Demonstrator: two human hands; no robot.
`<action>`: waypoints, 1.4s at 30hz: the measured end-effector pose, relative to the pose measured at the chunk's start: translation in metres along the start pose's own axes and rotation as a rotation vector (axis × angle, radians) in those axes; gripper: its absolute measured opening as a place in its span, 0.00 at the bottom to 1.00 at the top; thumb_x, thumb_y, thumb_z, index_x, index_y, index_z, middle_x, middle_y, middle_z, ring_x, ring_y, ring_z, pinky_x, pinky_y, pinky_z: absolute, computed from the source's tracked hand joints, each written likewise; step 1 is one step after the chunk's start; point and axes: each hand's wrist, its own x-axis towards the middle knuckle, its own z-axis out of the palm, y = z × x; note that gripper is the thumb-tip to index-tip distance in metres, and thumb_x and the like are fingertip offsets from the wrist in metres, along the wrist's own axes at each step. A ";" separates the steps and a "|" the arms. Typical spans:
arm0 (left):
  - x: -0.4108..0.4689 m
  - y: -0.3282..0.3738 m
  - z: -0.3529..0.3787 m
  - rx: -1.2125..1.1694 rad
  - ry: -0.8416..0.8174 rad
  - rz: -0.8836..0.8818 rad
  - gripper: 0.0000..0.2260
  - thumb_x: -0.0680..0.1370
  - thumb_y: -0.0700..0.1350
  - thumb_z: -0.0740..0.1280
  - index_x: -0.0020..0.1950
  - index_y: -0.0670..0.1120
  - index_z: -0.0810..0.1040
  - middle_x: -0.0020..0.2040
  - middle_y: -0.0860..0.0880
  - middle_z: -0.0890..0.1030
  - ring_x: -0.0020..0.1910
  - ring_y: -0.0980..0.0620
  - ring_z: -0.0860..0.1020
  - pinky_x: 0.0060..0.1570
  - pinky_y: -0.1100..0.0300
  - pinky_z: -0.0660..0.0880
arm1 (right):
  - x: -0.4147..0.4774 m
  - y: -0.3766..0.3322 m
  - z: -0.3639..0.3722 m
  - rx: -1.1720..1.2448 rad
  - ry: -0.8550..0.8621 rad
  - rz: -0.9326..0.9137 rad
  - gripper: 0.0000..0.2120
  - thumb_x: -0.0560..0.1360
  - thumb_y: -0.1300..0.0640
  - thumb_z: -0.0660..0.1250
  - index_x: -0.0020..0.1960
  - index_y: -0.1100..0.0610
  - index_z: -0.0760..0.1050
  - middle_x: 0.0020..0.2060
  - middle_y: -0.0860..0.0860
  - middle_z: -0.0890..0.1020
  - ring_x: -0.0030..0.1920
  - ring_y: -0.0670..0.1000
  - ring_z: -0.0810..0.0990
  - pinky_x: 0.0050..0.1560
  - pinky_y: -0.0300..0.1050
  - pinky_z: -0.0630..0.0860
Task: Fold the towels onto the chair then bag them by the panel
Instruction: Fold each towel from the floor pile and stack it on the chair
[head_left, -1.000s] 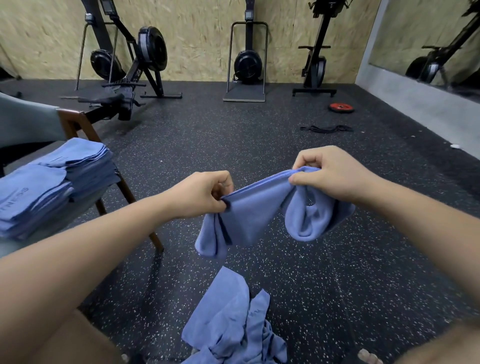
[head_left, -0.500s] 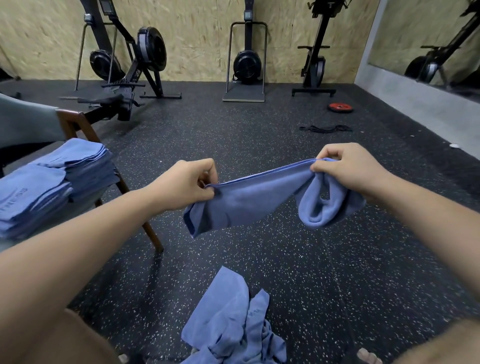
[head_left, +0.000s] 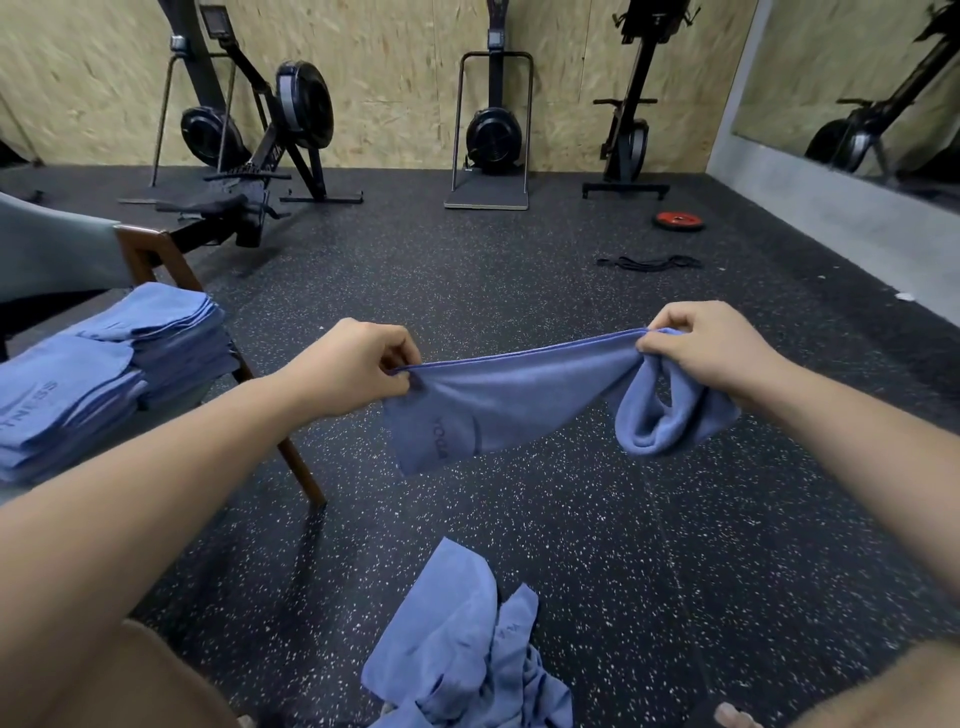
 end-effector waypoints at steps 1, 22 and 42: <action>0.001 -0.003 0.000 0.007 0.016 -0.014 0.10 0.74 0.39 0.76 0.47 0.56 0.84 0.41 0.59 0.86 0.43 0.65 0.83 0.49 0.61 0.81 | 0.001 0.001 0.000 0.000 0.002 0.005 0.06 0.74 0.55 0.76 0.40 0.53 0.84 0.37 0.47 0.86 0.40 0.47 0.81 0.43 0.44 0.75; -0.005 0.029 0.019 -0.507 -0.206 -0.334 0.14 0.74 0.50 0.83 0.42 0.43 0.82 0.31 0.52 0.78 0.30 0.58 0.73 0.30 0.65 0.71 | -0.027 -0.013 0.063 -0.035 -0.223 -0.137 0.04 0.80 0.49 0.74 0.51 0.47 0.80 0.33 0.46 0.74 0.34 0.43 0.70 0.37 0.41 0.65; -0.011 0.078 0.019 -0.549 -0.049 -0.179 0.03 0.76 0.41 0.79 0.48 0.46 0.87 0.39 0.47 0.88 0.37 0.56 0.81 0.40 0.59 0.78 | -0.076 -0.093 0.065 0.508 -0.551 -0.001 0.15 0.81 0.68 0.68 0.66 0.61 0.73 0.35 0.49 0.85 0.35 0.49 0.81 0.42 0.54 0.80</action>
